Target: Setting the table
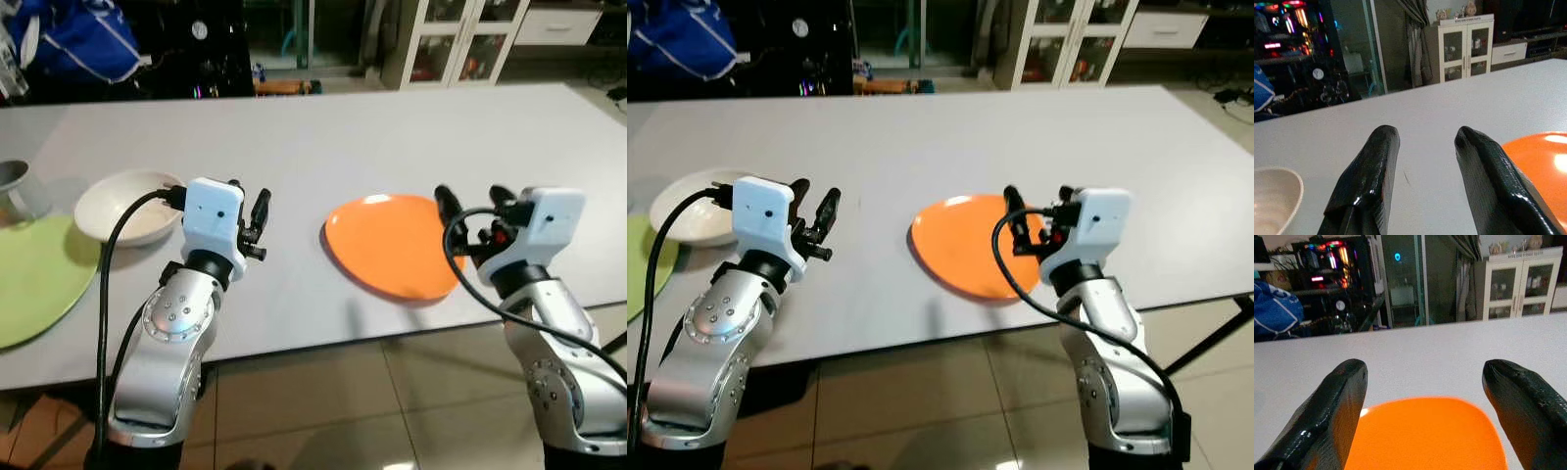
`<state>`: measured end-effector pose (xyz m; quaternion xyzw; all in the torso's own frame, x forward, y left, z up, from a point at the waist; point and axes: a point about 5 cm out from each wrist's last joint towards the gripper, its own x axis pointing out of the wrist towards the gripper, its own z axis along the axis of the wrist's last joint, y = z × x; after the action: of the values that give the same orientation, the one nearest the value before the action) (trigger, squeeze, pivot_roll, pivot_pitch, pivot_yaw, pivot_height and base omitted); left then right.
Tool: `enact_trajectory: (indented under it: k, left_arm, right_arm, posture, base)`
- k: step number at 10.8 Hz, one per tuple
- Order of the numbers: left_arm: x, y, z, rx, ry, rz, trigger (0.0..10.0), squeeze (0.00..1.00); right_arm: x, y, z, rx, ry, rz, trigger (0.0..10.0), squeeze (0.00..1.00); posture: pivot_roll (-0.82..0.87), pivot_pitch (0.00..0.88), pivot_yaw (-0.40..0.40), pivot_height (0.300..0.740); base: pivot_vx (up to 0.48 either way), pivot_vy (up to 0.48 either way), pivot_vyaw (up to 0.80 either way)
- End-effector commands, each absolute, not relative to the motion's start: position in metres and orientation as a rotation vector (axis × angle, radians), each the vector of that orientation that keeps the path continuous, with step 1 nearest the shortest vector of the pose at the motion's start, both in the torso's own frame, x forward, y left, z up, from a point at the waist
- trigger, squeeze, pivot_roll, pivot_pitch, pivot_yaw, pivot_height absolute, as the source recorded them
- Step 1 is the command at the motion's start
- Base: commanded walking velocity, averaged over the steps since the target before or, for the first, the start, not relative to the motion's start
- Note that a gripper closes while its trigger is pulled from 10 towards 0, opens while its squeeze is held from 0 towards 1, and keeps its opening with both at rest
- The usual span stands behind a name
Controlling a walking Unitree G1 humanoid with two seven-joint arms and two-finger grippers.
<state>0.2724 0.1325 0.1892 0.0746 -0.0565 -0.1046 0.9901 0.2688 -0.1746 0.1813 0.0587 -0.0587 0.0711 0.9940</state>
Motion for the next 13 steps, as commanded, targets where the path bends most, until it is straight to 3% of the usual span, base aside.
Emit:
enact_trajectory:
  k: [1,9,13]
  left_arm:
    - [0.2718,0.1346,0.1861,0.164,-0.1,-0.201,10.0,0.0]
    - [0.2699,0.1362,0.1851,0.17,-0.101,-0.199,10.0,0.0]
    - [0.2689,0.1382,0.1846,0.183,-0.1,-0.194,10.0,0.0]
  right_arm:
    - [0.2666,-0.1712,0.1787,0.116,-0.103,0.155,10.0,0.0]
    - [0.2657,-0.169,0.173,0.107,-0.087,0.169,10.0,0.0]
    - [0.2659,-0.1648,0.1712,0.088,-0.071,0.223,10.0,0.0]
  posture:
    - [-0.03,0.0,0.002,0.74]
    - [-0.03,0.0,-0.008,0.74]
    - [-0.03,0.0,-0.008,0.74]
  base:
    - [-0.255,0.0,0.0]
    - [-0.251,0.0,0.0]
    - [0.0,0.0,0.2]
